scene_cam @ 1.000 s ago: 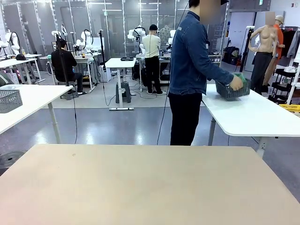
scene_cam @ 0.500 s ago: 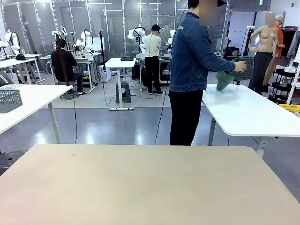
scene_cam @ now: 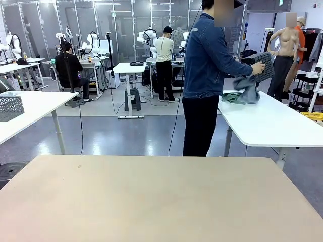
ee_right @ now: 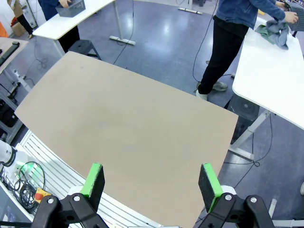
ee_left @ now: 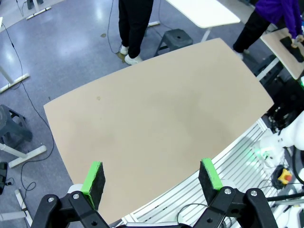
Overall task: Fold the towels and place them in the basket.
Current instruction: When a person lays out a Towel with hook on the table, fold it in half twice.
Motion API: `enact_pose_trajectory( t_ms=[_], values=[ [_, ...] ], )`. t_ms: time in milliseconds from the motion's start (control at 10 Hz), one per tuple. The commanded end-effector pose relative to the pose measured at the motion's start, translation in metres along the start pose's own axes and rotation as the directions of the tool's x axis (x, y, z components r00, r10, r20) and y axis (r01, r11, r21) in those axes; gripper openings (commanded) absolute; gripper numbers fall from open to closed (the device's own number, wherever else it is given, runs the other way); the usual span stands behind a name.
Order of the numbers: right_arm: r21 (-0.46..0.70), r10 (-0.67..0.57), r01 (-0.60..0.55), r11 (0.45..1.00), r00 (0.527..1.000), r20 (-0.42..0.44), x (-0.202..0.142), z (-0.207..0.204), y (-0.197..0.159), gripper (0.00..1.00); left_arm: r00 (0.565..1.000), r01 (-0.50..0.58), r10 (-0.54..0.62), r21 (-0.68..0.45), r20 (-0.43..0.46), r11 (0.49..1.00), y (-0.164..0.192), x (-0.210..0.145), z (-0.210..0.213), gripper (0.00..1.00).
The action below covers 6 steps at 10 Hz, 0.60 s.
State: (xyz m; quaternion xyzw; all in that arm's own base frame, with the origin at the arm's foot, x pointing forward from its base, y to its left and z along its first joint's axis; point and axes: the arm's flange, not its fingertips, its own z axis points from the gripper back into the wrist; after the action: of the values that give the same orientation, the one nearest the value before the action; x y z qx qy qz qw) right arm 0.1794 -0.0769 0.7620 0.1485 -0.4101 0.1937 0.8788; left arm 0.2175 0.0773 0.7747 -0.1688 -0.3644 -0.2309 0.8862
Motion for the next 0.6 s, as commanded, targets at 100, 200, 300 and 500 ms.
enact_pose_trajectory(
  t_ms=[100, 200, 300, 500],
  values=[
    [0.006, 0.005, -0.005, 1.000, 1.000, 0.002, -0.0001, 0.0005, 0.0006, 1.00, 1.000, 0.015, -0.015, -0.010, -0.005, 1.000, -0.0016, 0.0005, -0.0008, 1.00],
    [0.006, 0.005, -0.005, 1.000, 1.000, 0.002, -0.0001, 0.0005, 0.0006, 1.00, 1.000, 0.015, -0.015, -0.010, -0.005, 1.000, -0.0016, 0.0005, -0.0008, 1.00],
    [0.006, 0.005, -0.005, 1.000, 1.000, 0.002, -0.0001, 0.0005, 0.0006, 1.00, 1.000, 0.015, -0.015, -0.010, -0.005, 1.000, -0.0016, 0.0005, -0.0008, 1.00],
    [0.006, 0.005, -0.005, 1.000, 1.000, 0.002, -0.0001, 0.0005, 0.0006, 1.00, 1.000, 0.015, -0.015, -0.010, -0.005, 1.000, -0.0016, 0.0005, -0.0008, 1.00]
  ],
)
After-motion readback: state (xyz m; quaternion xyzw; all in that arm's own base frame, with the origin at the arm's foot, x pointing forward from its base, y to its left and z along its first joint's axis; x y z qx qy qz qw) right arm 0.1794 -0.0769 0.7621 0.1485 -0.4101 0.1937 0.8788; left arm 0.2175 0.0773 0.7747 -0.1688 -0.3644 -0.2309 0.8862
